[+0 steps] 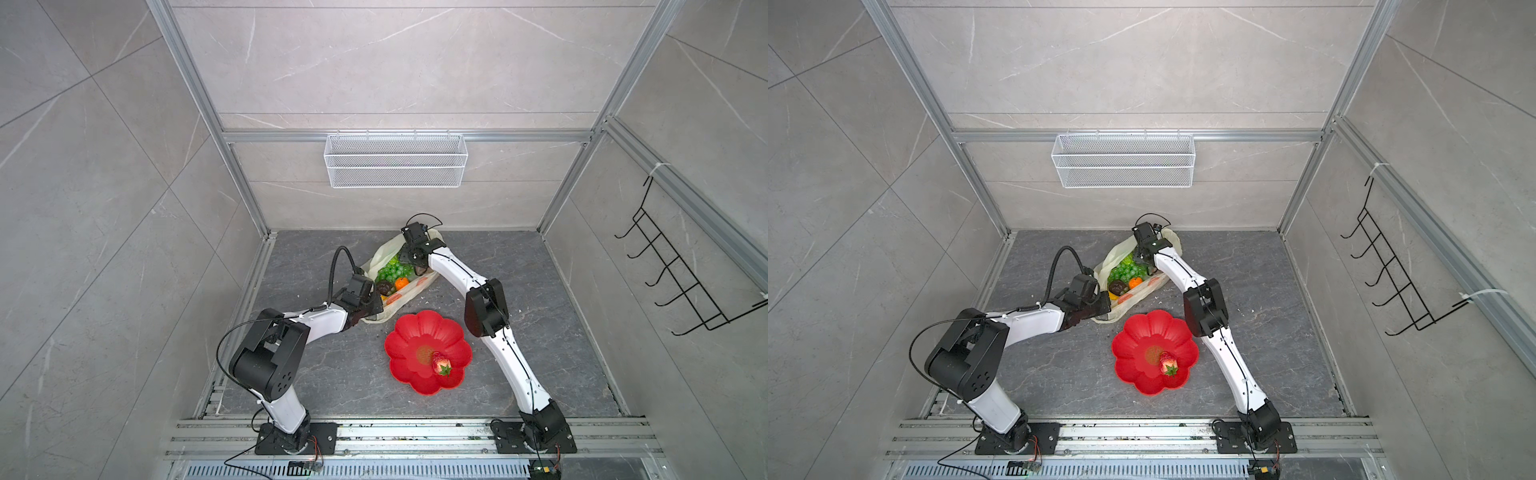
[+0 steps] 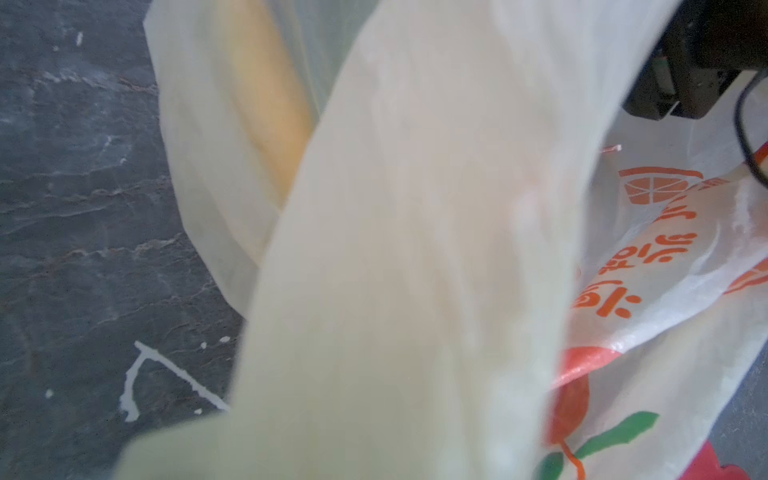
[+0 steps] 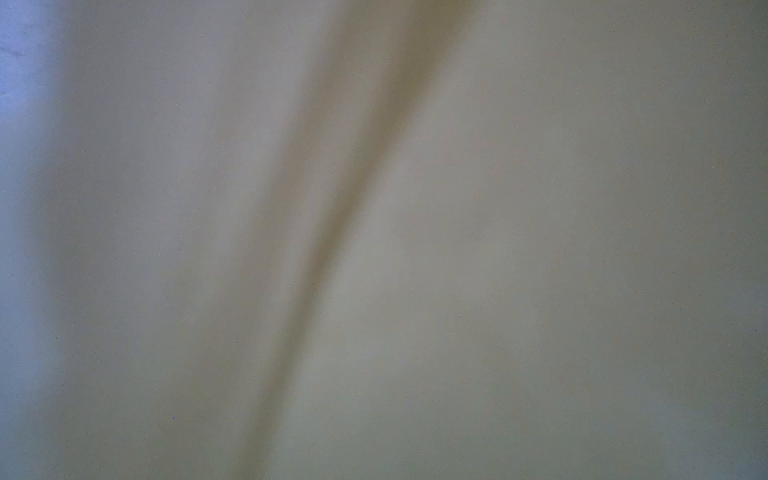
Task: Take the fake fruits out of the plastic bag
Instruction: 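Move the right gripper back into the bag toward the remaining fruits, then grasp the dark green textured fruit inside the bag with the right gripper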
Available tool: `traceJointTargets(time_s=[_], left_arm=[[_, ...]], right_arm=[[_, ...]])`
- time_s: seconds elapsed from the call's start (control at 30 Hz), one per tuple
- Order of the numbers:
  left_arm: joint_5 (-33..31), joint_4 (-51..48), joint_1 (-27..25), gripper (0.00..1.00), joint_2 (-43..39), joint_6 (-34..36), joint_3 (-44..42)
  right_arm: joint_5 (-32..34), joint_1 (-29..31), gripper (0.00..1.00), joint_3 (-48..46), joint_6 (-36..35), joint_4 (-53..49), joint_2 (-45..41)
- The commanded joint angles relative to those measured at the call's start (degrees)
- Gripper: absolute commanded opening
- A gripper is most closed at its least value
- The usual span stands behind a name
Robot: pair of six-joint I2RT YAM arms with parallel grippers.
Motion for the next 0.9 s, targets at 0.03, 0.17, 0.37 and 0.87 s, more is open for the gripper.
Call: traceJointTargets(time_s=[0.03,0.17,0.37,0.87], left_arm=[[0.9,0.8,-0.4,0.05,-0.7,0.9,0.4],[0.8,0.7,-0.9,0.04,-1.1,0.7,0.4],[-0.3,0.8,-1.9,0.03,-1.9,0.4,0.1],[0.5,3.5,-4.4,0.01,-4.5,0.7,-1.0]], right_arm=[[0.5,0.3,0.71,0.0,-3.2,3.5,-3.4],[0.8,0.2,0.70,3.5,-3.0,2.7,-0.6],[2.6,-0.1,0.69,15.3,-2.0,-2.8,6.5],[0.6,-0.7,0.71,18.8,-0.4,-1.4,12.4]])
